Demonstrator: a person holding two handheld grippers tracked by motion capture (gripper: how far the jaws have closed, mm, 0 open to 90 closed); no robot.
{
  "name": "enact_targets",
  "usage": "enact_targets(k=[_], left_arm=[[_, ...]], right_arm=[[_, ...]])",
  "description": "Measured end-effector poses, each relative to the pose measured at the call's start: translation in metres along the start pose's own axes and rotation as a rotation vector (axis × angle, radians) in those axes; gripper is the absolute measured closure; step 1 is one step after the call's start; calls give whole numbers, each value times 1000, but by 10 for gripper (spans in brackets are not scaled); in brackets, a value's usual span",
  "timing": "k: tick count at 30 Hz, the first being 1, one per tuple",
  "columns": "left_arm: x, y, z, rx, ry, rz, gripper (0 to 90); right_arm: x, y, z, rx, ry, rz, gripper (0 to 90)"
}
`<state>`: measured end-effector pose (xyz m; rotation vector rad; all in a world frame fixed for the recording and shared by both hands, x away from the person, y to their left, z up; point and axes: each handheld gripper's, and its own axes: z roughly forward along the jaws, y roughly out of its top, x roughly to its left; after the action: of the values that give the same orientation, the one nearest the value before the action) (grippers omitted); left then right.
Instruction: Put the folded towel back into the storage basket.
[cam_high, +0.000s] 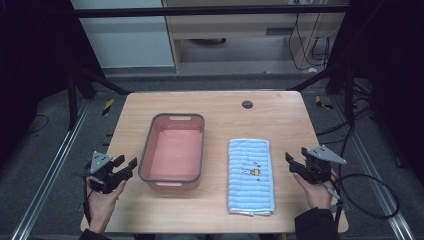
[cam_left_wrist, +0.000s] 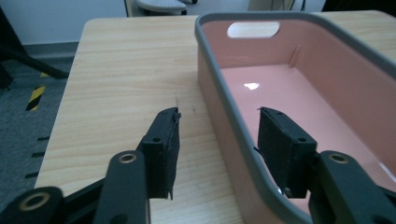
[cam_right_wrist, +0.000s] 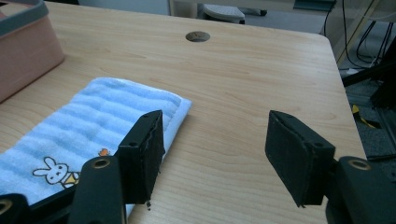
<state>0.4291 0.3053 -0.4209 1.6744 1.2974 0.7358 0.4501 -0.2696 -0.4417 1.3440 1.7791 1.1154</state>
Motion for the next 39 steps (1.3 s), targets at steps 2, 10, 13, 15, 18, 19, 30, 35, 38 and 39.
enact_targets(k=[2, 10, 13, 15, 18, 19, 30, 35, 38, 39], left_arm=[[-1, 1, -2, -6, -3, -1, 445], [-15, 15, -15, -55, -48, 8, 388], [-25, 21, -19, -69, -71, 25, 367], [-31, 22, -20, -73, -72, 42, 358], [-36, 24, -19, -73, -78, 48, 353], [-40, 26, -19, -77, -92, 52, 354], [-68, 38, -13, -99, -120, 85, 373], [-82, 42, -7, -104, -136, 107, 378], [-91, 43, -3, -102, -147, 114, 380], [-94, 44, -1, -100, -154, 117, 379]], right_arm=[[2, 2, -1, -5, 10, -3, 364], [11, 11, -1, -14, 49, -22, 347], [17, 17, -3, -16, 60, -31, 344], [19, 21, -3, -26, 68, -30, 335], [20, 26, -5, -41, 77, -21, 327], [20, 28, -5, -42, 77, -25, 326], [22, 42, -3, -39, 93, -29, 311], [23, 54, -3, -54, 93, -40, 311], [23, 58, -2, -61, 96, -31, 311], [23, 59, -2, -61, 96, -29, 311]])
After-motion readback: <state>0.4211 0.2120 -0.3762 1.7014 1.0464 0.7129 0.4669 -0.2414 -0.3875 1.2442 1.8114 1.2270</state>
